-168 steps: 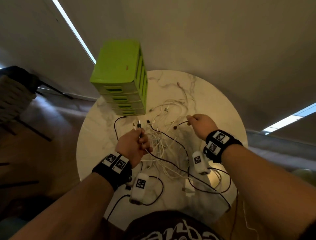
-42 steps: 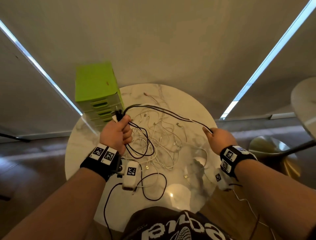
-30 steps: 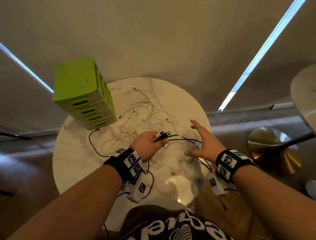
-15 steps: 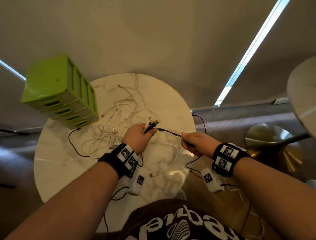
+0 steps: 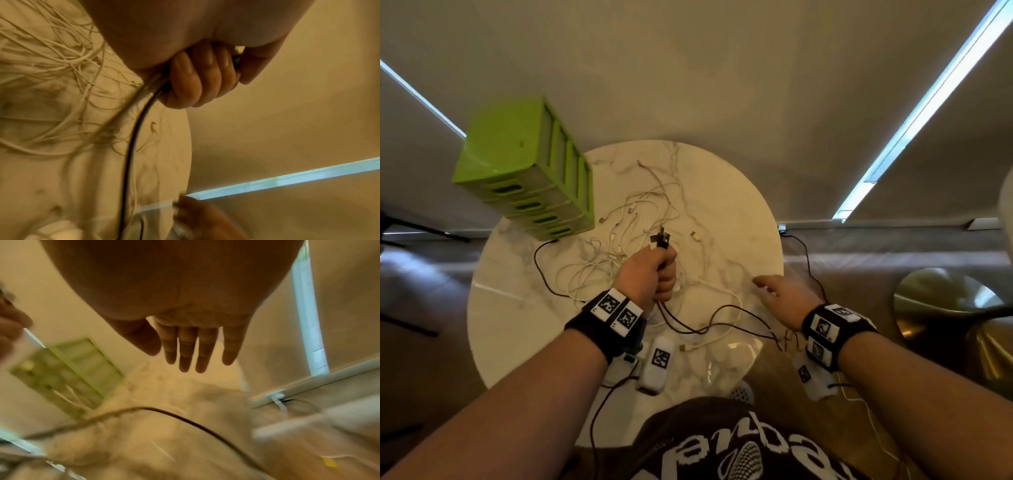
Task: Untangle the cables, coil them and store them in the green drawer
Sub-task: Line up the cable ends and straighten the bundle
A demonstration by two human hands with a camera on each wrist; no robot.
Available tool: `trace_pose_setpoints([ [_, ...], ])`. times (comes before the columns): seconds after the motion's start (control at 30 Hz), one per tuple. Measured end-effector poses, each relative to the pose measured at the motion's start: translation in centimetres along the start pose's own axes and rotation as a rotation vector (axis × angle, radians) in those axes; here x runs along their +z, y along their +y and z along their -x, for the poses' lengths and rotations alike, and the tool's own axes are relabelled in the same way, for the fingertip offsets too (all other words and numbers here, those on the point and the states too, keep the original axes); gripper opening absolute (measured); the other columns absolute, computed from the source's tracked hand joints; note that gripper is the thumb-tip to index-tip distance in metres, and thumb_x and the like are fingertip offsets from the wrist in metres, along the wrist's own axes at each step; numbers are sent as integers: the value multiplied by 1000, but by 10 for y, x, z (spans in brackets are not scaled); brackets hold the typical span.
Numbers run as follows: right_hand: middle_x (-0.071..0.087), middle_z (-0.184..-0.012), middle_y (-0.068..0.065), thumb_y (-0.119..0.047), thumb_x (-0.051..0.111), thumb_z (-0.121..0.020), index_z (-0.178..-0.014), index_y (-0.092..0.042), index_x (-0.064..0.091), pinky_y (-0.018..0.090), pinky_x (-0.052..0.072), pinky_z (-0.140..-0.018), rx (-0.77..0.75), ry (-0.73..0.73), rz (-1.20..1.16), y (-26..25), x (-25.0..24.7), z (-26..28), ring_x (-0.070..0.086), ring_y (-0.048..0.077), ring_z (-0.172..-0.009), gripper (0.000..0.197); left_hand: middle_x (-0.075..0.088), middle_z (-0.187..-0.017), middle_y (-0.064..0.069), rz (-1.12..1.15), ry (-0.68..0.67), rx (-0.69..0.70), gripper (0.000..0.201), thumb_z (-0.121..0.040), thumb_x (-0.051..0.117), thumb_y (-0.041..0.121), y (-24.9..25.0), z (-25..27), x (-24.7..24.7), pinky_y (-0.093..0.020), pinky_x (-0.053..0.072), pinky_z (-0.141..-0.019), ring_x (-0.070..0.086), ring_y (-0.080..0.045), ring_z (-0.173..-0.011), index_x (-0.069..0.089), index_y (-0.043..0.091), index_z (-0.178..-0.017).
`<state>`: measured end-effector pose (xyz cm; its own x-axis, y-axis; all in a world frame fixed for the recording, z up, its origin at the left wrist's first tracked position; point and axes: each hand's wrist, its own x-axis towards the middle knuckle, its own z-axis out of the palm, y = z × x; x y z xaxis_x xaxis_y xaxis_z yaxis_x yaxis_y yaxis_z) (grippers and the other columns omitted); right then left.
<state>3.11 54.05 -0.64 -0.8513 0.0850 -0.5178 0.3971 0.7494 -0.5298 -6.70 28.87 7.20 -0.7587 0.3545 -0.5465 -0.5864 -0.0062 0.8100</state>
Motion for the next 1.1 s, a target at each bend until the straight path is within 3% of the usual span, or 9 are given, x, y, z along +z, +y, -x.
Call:
trace_pose_setpoints([
  [0.17, 59, -142, -10, -26, 49, -106, -152, -35, 39, 21, 40, -111, -516, 122, -495, -112, -31, 7, 52, -1, -131, 48, 20, -56, -1, -7, -143, 13, 17, -77, 47, 19, 7, 15, 27, -29, 10, -49, 14, -13, -45, 32, 18, -70],
  [0.33, 48, -153, -14, -20, 46, -107, -157, -40, 30, 22, 38, -113, -680, 140, -454, -152, -33, 12, 44, 1, -140, 56, 31, -58, 1, -167, -21, 126, 4, -98, 42, 14, 8, 26, 26, -29, 37, -50, 29, -17, -49, 42, 14, -95],
  [0.47, 61, -141, -4, -16, 45, -106, -146, -31, 52, 33, 43, -112, -644, 184, -387, -143, -28, 7, 53, 8, -131, 43, 34, -58, 0, -248, -34, 82, 12, -103, 38, 12, 5, 18, 20, -33, 43, -55, 37, -16, -46, 39, 13, -91],
  [0.63, 60, -141, -7, -14, 46, -106, -145, -28, 54, 26, 41, -113, -598, 104, -468, -145, -28, 4, 52, 2, -130, 42, 34, -62, -4, -94, -55, 84, 12, -99, 45, 14, 1, 24, 21, -38, 49, -60, 38, -20, -50, 40, 12, -88],
  [0.7, 61, -139, -5, -16, 50, -104, -150, -33, 43, 26, 47, -106, -525, -55, -777, -145, -20, 2, 59, 5, -122, 50, 33, -62, -3, 113, -52, 127, 9, -93, 47, 19, 6, 26, 22, -34, 46, -57, 36, -18, -51, 43, 12, -90],
  [0.8, 72, -98, 9, -21, 61, -90, -142, -24, 49, 39, 57, -78, -315, -428, -1086, -138, -5, 4, 67, 22, -82, 54, 34, -65, 0, 468, 30, 155, 18, -101, 38, 15, 23, 22, 18, -31, 36, -56, 35, -16, -55, 44, 15, -84],
  [0.87, 54, -63, 7, -16, 61, -93, -125, -13, 60, 31, 47, -55, -290, -657, -946, -131, 3, 8, 50, 19, -53, 33, 36, -68, 1, 544, 55, 176, 21, -101, 34, 15, 32, 21, 8, -32, 34, -61, 35, -16, -58, 43, 20, -83],
  [0.93, 37, -57, 2, -13, 58, -98, -108, -12, 68, 27, 31, -47, -326, -751, -781, -124, 12, 8, 34, 15, -48, 14, 39, -69, 1, 503, 48, 161, 19, -101, 34, 17, 34, 25, -3, -34, 40, -62, 38, -17, -57, 43, 21, -85],
  [1.1, 51, -59, -3, -45, 60, -98, -76, -22, 70, 28, 37, -54, -271, -461, -101, -112, 13, -14, 44, 13, -52, 34, 23, -65, 0, 352, -4, 21, 14, -95, 37, 17, 17, 42, -16, -33, 37, -57, 23, -15, -48, 42, 19, -83],
])
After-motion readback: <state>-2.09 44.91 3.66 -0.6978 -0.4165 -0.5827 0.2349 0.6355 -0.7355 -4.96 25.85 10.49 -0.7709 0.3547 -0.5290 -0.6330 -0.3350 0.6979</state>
